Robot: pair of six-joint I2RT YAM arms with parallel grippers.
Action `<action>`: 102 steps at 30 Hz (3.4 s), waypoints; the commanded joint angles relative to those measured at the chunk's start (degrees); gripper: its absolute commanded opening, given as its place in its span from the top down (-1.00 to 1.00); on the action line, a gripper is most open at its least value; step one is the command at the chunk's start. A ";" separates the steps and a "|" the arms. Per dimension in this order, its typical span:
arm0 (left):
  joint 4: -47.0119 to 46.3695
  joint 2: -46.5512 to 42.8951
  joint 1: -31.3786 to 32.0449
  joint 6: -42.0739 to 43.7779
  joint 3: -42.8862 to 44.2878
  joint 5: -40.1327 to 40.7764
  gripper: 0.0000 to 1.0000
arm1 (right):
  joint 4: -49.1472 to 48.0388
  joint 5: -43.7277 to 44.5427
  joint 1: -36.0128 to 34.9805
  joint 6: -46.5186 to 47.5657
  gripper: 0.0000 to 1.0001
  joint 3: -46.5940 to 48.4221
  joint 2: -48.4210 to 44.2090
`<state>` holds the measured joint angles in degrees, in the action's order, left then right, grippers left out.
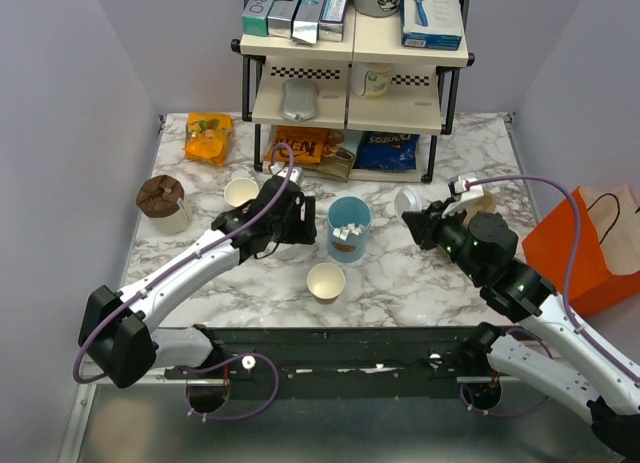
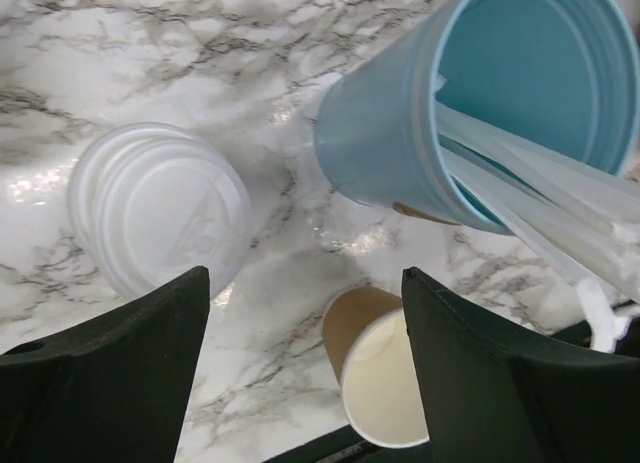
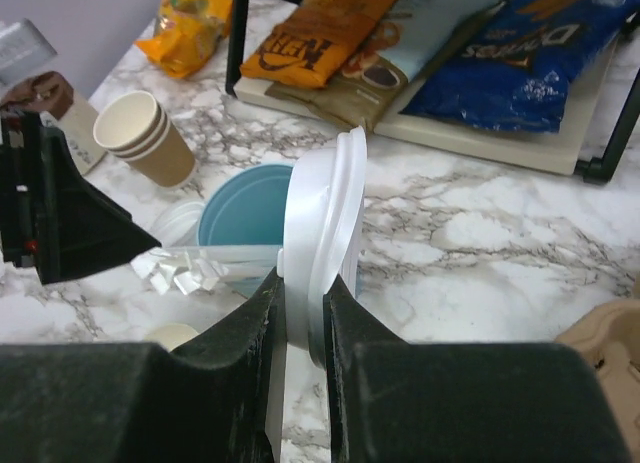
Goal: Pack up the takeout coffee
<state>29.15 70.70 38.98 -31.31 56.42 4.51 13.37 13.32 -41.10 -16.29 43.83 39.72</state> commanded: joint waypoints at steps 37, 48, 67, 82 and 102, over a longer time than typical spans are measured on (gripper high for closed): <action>5.83 13.94 0.04 4.33 5.62 12.18 0.37 | 4.56 7.42 2.78 2.67 0.60 -2.79 -2.99; 5.13 12.54 0.04 3.19 6.68 9.38 0.10 | 3.08 0.67 2.87 3.99 0.60 -2.52 -5.97; 2.50 -23.48 0.04 -10.79 -8.69 -6.43 -0.98 | -13.32 -54.01 2.43 -22.63 0.59 -12.35 -2.72; -13.06 -24.11 -0.13 -16.41 -19.07 -19.63 -0.98 | -29.71 -28.02 -8.99 -38.63 0.57 -22.12 5.80; -17.37 -20.87 -0.40 -15.36 -24.26 -25.44 -0.98 | -34.54 -20.88 -10.84 -44.96 0.49 -23.00 16.08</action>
<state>11.77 48.01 38.74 -47.81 31.97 -19.62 -18.28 -10.37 -51.44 -59.55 21.96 54.48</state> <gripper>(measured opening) 0.988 0.255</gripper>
